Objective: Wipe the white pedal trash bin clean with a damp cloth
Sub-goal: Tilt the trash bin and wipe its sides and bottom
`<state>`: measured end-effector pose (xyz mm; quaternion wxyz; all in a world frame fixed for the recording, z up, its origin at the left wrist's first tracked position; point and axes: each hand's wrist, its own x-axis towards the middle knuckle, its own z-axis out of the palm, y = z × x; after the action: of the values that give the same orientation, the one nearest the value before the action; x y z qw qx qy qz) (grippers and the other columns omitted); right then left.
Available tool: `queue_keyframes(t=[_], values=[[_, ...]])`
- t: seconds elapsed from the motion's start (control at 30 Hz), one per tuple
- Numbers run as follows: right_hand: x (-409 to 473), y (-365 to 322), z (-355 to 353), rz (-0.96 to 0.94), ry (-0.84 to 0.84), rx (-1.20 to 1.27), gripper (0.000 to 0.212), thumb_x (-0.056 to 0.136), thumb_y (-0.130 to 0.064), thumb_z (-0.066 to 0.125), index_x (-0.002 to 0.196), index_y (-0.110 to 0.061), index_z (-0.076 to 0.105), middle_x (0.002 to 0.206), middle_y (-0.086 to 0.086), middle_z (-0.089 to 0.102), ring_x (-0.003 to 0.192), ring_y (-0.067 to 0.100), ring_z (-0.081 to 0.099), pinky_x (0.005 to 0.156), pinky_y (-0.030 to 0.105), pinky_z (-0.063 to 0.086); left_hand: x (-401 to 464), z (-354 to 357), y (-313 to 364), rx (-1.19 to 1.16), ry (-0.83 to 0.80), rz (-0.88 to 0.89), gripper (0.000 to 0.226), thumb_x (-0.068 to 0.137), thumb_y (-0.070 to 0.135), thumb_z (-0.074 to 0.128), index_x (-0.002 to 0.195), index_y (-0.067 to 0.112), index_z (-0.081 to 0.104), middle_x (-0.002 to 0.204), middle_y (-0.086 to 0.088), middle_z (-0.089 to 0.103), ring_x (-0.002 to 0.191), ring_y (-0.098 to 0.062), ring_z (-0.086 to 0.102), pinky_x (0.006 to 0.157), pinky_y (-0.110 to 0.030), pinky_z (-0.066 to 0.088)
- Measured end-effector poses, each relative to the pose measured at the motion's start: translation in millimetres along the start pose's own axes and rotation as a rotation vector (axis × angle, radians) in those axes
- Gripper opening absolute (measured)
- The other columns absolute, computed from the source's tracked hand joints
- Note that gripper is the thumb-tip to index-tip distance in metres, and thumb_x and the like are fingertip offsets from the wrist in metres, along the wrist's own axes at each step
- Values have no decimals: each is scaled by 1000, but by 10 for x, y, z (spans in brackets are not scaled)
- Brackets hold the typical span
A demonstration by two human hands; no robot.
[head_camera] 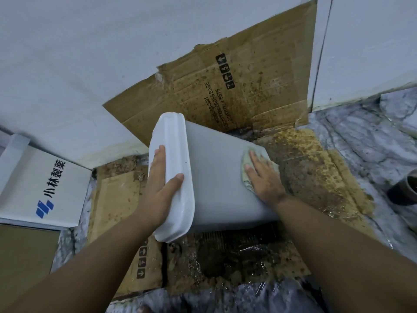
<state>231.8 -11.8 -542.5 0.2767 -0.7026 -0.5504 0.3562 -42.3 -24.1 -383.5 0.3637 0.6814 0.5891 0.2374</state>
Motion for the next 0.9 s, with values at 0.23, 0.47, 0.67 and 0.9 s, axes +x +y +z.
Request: queue_keyframes(t=[0.23,0.47,0.67,0.9], values=[[-251,-452,42,-163,36,86,55,104,-47,23,156,-31,25,165,2,21,154,27,10,124,52,3,29,-1,-4,21,27,3,87,83,68,42,156,49,-1,166,29,0,155,-4,3,126,-51,10],[-564,-1434,91,-425,12,554,44,106,-30,34,148,-24,46,157,-5,41,149,6,25,126,41,14,31,-47,40,28,-15,24,86,83,61,40,157,43,-2,166,25,-4,153,3,-2,127,-44,6],[-729,-1683,80,-356,62,820,44,109,-27,25,150,-18,39,155,-11,39,146,-2,28,122,26,22,-17,-49,6,77,-38,73,80,85,54,37,153,44,-6,166,22,-9,152,5,-9,127,-43,2],[-659,-1754,120,-340,-126,490,47,104,-42,37,151,-38,37,162,-15,26,151,4,13,126,39,12,-12,-59,-51,63,-26,98,76,85,53,35,149,47,-6,163,26,-8,152,4,-10,127,-45,2]])
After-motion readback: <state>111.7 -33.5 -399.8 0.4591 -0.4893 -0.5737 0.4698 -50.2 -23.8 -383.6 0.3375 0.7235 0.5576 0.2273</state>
